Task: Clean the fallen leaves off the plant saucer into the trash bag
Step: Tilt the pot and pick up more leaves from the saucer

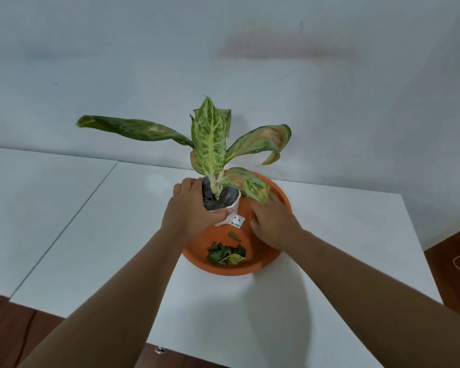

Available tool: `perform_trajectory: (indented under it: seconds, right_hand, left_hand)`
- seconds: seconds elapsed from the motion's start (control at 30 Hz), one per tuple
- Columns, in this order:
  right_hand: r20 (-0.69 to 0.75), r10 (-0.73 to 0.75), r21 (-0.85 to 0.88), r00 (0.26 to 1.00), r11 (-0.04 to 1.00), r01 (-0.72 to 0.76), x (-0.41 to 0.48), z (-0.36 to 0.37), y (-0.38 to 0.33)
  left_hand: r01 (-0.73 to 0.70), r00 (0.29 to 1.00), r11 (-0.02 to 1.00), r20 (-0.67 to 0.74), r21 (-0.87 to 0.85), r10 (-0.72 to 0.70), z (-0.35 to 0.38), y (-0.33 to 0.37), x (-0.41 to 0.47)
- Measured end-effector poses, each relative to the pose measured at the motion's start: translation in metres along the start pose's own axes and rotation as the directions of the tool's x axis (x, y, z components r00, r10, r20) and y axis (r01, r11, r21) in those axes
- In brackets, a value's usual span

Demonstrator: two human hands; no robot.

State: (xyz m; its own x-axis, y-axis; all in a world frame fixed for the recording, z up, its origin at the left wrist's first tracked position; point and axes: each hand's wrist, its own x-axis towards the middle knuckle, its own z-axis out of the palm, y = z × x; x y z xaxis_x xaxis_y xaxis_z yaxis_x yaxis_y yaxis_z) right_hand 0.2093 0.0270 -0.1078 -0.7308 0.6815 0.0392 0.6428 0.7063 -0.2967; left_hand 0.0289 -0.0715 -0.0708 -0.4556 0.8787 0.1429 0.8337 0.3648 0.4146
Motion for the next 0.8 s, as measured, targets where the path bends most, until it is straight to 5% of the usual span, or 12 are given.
perform_trajectory:
  seconds: [0.27,0.6,0.7,0.8]
  right_hand:
    - [0.161,-0.120,-0.070,0.980,0.989,0.133,0.038,0.011,0.005]
    - [0.205,-0.142,-0.013,0.968,0.989,0.148,-0.050,0.012,-0.020]
    - [0.116,-0.139,0.047,0.983,0.990,0.134,-0.044,0.009,-0.017]
    - [0.012,0.034,-0.037,0.999,0.999,-0.034,-0.028,0.008,-0.008]
  left_hand:
    - [-0.031,0.999,0.999,-0.022,0.025,0.031,0.000,-0.002,0.000]
    - [0.015,1.000,0.997,-0.018,-0.070,-0.016,0.001,0.003,0.000]
    - [0.018,1.000,0.998,-0.019,-0.067,-0.019,0.002,0.003,0.000]
    - [0.018,1.000,0.998,-0.018,-0.062,-0.019,0.002,0.001,0.000]
